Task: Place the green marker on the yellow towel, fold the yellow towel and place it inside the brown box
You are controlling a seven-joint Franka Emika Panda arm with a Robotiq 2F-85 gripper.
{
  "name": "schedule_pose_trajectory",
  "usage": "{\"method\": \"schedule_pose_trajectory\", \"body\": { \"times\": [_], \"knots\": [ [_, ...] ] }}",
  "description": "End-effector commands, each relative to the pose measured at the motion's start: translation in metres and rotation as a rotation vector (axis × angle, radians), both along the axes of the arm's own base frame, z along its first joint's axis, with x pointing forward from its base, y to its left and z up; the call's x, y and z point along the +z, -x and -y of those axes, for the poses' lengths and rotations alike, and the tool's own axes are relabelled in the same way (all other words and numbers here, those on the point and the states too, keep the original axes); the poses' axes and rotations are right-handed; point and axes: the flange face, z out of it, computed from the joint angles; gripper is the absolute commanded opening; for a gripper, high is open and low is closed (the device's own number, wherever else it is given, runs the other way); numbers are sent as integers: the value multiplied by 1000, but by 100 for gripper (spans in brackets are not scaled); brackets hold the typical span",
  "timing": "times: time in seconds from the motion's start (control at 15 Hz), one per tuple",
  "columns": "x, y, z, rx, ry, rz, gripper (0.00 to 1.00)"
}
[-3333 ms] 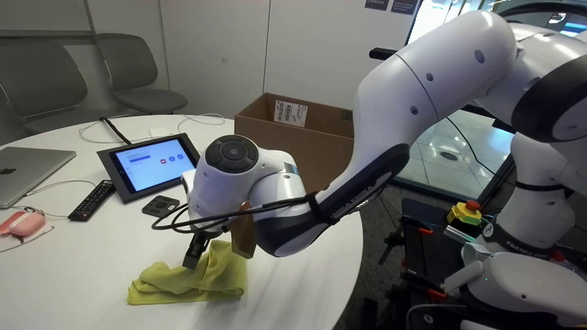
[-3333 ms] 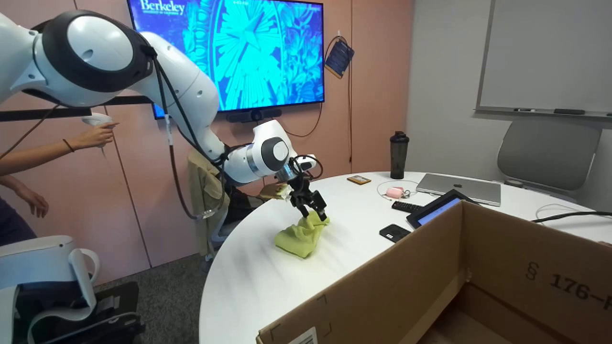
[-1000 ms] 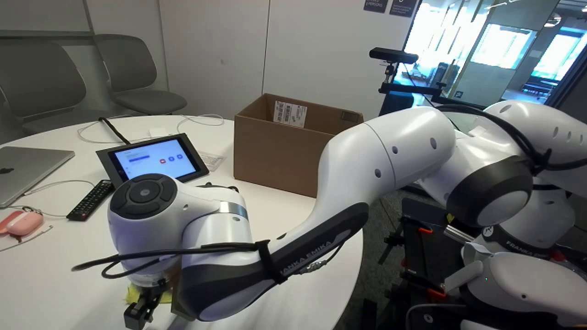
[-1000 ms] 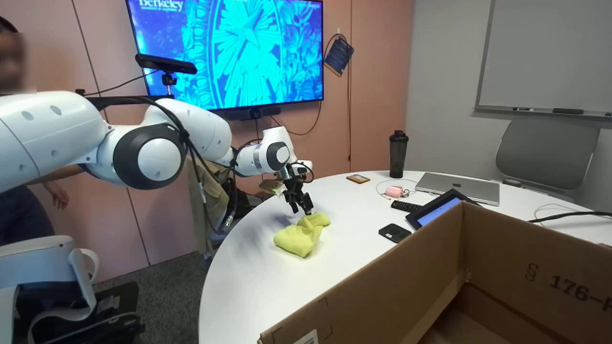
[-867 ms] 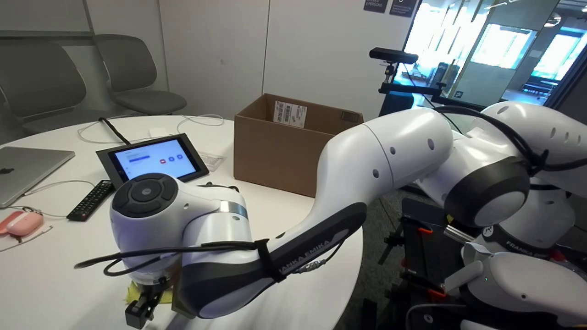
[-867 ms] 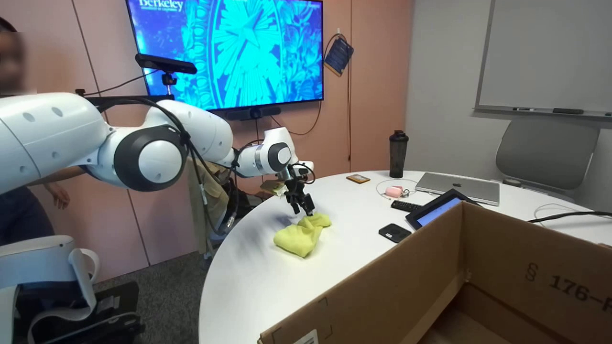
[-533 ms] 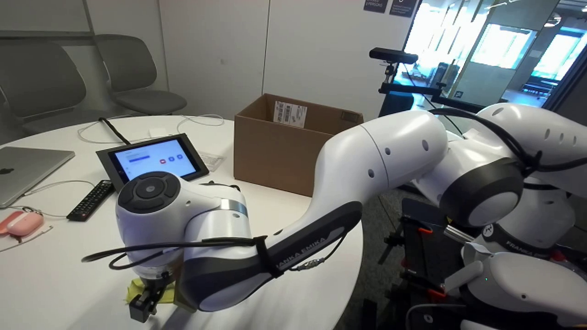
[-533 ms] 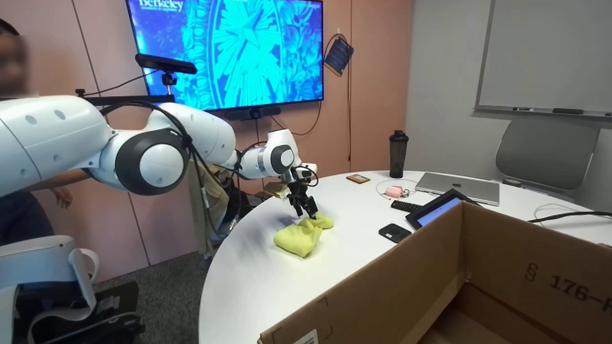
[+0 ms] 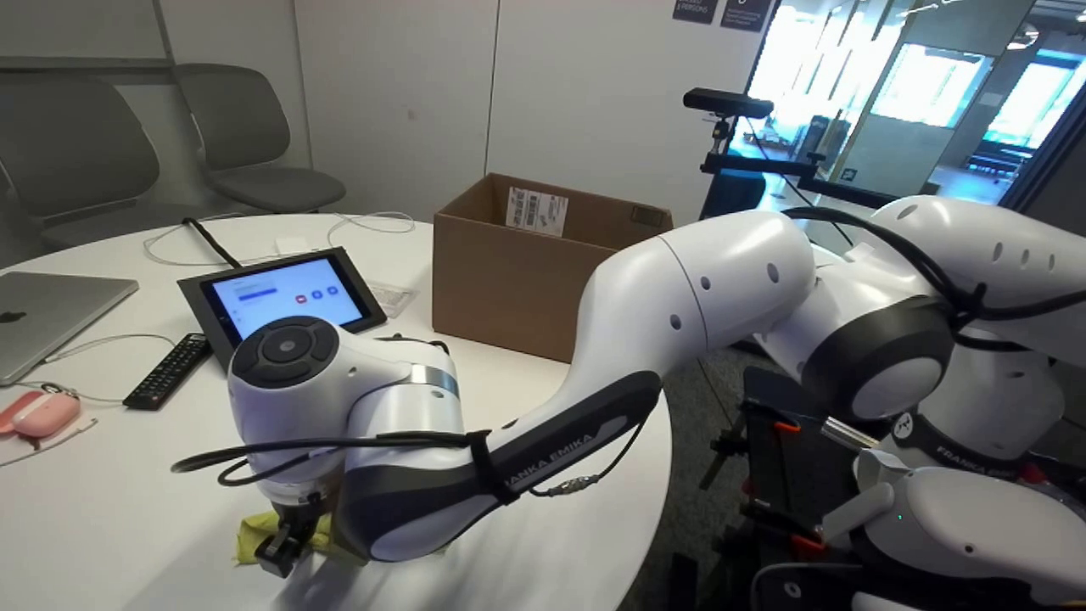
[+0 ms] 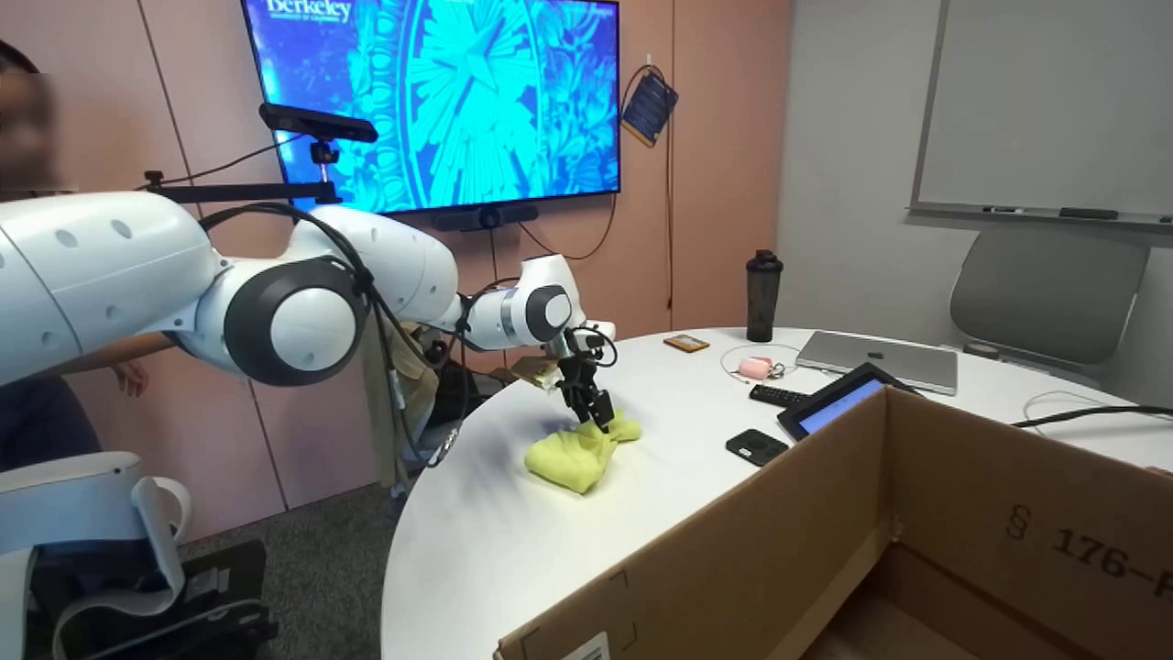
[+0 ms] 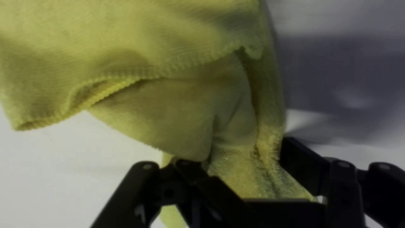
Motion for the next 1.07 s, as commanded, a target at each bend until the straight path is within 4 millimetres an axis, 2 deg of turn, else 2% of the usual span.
{"method": "schedule_pose_trajectory", "body": {
  "times": [0.0,0.2,0.27,0.8,1.0],
  "knots": [
    [-5,-6,9,-34,-38,-18,30],
    [8,-14,17,-101,-85,-13,8],
    [15,-18,19,-136,-101,-1,5],
    [69,-27,18,-294,-90,147,8],
    [80,-24,19,-376,-46,222,8]
  ]
}}
